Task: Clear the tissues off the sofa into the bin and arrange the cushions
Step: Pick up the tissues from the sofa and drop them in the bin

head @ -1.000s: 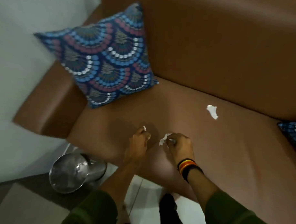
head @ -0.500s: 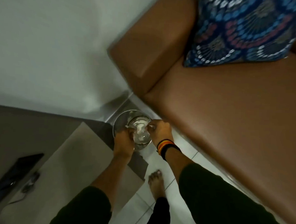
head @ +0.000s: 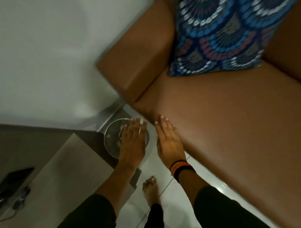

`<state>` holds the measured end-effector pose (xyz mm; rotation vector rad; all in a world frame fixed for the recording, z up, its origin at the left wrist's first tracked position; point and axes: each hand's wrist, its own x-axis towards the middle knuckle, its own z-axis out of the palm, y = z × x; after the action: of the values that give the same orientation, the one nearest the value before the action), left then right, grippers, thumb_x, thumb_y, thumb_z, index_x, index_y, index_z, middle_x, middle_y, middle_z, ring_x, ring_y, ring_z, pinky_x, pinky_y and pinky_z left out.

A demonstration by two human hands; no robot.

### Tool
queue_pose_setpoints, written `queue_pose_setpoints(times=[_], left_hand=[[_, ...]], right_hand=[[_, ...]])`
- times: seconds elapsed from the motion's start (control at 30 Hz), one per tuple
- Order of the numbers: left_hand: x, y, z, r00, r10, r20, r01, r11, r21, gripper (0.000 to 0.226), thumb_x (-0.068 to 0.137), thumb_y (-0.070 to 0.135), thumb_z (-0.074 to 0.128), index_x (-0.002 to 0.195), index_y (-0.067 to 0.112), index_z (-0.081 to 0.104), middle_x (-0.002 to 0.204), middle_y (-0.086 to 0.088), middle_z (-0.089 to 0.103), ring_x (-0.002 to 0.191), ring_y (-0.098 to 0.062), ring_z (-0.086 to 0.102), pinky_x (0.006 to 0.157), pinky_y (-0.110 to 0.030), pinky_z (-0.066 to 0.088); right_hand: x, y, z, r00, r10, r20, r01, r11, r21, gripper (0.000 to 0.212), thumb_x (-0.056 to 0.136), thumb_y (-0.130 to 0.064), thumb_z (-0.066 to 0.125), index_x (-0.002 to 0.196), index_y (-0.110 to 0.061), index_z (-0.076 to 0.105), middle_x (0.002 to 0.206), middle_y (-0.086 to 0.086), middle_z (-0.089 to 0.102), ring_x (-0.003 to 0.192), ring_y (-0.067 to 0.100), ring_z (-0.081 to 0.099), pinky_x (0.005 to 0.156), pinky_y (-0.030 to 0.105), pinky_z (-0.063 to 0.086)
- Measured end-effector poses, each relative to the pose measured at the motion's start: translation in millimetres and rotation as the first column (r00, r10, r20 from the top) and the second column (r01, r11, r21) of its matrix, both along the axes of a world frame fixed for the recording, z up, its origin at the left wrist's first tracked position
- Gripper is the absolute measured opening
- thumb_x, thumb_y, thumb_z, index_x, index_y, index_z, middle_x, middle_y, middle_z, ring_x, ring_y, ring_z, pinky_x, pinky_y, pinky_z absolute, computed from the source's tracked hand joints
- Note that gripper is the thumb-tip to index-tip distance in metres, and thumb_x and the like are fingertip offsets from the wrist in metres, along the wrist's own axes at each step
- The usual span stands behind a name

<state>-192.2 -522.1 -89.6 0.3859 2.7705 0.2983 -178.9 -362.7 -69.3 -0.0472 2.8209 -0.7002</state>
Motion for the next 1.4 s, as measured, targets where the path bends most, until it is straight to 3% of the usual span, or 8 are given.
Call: queue_pose_setpoints(times=[0.13,0.27,0.43,0.53,0.7,0.8,1.07,1.4], left_hand=[[-25,120,48,0.96,-0.248,-0.127,0.263,0.957,0.122,0.071,0.099,0.014,0.053,0.161,0.01,0.019,0.17,-0.014,0.014,0.157,-0.032,0.011,0.126,-0.052,0.021],[-41,262,67,0.907,-0.391,-0.157,0.419,0.872,0.253,0.061,0.097,0.004,0.057,0.155,0.007,0.037,0.162,-0.013,0.037,0.15,-0.031,0.035,0.119,-0.047,0.037],[-48,438,73,0.874,-0.483,-0.057,0.48,0.837,0.263,0.056,0.106,0.008,0.039,0.16,0.014,0.025,0.165,-0.01,0.032,0.15,-0.026,0.033,0.123,-0.035,0.023],[-36,562,30,0.824,-0.567,0.011,0.549,0.801,0.239,0.055,0.105,0.01,0.043,0.158,0.015,0.031,0.161,-0.008,0.039,0.145,-0.026,0.04,0.119,-0.036,0.03],[-55,621,22,0.817,-0.576,0.019,0.559,0.801,0.215,0.053,0.102,0.011,0.051,0.154,0.013,0.039,0.156,-0.011,0.044,0.143,-0.029,0.04,0.113,-0.041,0.038],[-60,646,10,0.821,-0.571,0.012,0.563,0.813,0.151,0.049,0.099,0.008,0.054,0.147,0.015,0.048,0.145,-0.01,0.05,0.135,-0.03,0.044,0.097,-0.042,0.051],[-56,594,34,0.847,-0.531,-0.013,0.523,0.83,0.192,0.017,0.098,0.012,0.056,0.11,0.014,0.068,0.117,-0.007,0.065,0.11,-0.028,0.06,0.078,-0.041,0.053],[-40,286,96,0.995,-0.104,0.003,0.097,0.936,0.339,0.015,0.098,0.016,0.056,0.105,0.018,0.069,0.11,-0.003,0.064,0.103,-0.023,0.058,0.077,-0.04,0.053]], right_hand=[[7,116,57,0.971,-0.24,-0.012,0.24,0.968,0.075,0.08,0.088,0.0,0.049,0.158,-0.016,0.014,0.166,0.008,0.006,0.153,0.027,0.004,0.123,0.052,0.012],[22,260,77,0.845,-0.534,-0.014,0.533,0.84,0.098,0.072,0.089,0.0,0.05,0.155,-0.014,0.026,0.163,0.012,0.019,0.149,0.032,0.022,0.122,0.044,0.02],[42,434,70,0.583,-0.812,0.018,0.812,0.583,0.015,0.043,0.091,-0.004,0.056,0.134,-0.001,0.053,0.139,0.023,0.052,0.124,0.042,0.051,0.104,0.045,0.042],[59,542,26,0.45,-0.888,0.096,0.89,0.454,0.027,0.04,0.089,-0.011,0.062,0.129,-0.006,0.058,0.127,0.019,0.059,0.11,0.039,0.059,0.093,0.042,0.049],[32,562,13,0.563,-0.811,0.156,0.823,0.567,-0.024,0.035,0.078,-0.025,0.071,0.113,-0.022,0.072,0.104,0.008,0.073,0.092,0.029,0.069,0.079,0.035,0.058],[27,569,-5,0.526,-0.837,0.149,0.847,0.531,-0.006,0.038,0.078,-0.023,0.067,0.116,-0.024,0.07,0.106,0.006,0.072,0.091,0.028,0.069,0.078,0.035,0.059],[35,523,15,0.473,-0.863,0.176,0.88,0.453,-0.143,0.013,0.084,-0.012,0.066,0.091,-0.018,0.074,0.1,0.003,0.076,0.087,0.025,0.071,0.08,0.035,0.06],[-4,264,89,0.774,-0.612,0.162,0.632,0.761,-0.144,0.019,0.08,-0.011,0.068,0.095,-0.02,0.074,0.101,0.001,0.073,0.087,0.025,0.068,0.074,0.028,0.053]])
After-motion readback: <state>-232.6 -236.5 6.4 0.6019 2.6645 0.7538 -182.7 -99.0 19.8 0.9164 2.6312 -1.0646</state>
